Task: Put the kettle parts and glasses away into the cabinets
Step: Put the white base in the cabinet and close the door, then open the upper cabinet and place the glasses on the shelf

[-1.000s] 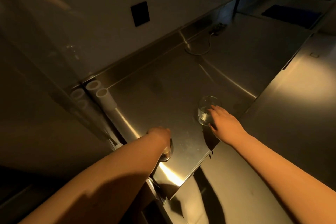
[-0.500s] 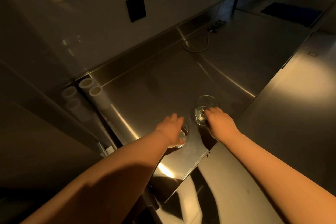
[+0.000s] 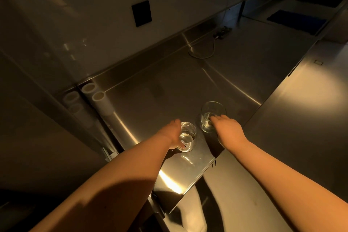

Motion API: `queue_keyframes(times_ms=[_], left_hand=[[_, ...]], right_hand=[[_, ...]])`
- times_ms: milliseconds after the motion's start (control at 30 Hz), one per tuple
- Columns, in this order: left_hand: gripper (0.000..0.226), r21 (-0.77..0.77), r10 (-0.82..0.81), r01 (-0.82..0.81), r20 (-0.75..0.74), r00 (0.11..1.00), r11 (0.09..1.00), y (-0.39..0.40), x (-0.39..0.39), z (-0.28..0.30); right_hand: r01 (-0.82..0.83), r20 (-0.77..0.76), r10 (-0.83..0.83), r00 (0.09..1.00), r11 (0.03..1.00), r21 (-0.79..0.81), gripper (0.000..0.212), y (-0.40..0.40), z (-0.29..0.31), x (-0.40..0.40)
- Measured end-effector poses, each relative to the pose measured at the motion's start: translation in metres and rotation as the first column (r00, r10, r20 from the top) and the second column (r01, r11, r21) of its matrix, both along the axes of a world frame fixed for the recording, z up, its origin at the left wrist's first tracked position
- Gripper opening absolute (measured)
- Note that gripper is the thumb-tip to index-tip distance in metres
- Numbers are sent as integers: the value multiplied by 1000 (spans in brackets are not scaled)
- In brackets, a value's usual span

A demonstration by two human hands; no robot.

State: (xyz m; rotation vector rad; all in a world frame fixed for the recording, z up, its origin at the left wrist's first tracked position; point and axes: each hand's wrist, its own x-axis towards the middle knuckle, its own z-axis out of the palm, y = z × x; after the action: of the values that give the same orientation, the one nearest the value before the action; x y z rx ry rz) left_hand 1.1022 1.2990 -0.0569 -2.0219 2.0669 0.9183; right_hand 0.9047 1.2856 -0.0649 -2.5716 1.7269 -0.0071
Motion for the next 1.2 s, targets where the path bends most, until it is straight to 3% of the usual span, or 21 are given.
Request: queue_keyframes(times_ms=[200, 333, 733, 1200], left_hand=[[70, 28, 38, -34, -144, 989, 999, -5, -3, -3], [59, 35, 51, -45, -194, 980, 998, -5, -6, -1], [35, 56, 22, -13, -167, 986, 998, -3, -5, 6], [50, 142, -24, 29, -36, 999, 989, -1, -3, 5]], right_hand=[[-89, 108, 106, 989, 985, -150, 32, 18, 41, -3], [-114, 155, 137, 978, 982, -150, 34, 37, 74, 5], [-264, 46, 266, 963, 963, -49, 33, 45, 59, 29], [-244, 10, 244, 970, 970, 21, 32, 36, 39, 34]])
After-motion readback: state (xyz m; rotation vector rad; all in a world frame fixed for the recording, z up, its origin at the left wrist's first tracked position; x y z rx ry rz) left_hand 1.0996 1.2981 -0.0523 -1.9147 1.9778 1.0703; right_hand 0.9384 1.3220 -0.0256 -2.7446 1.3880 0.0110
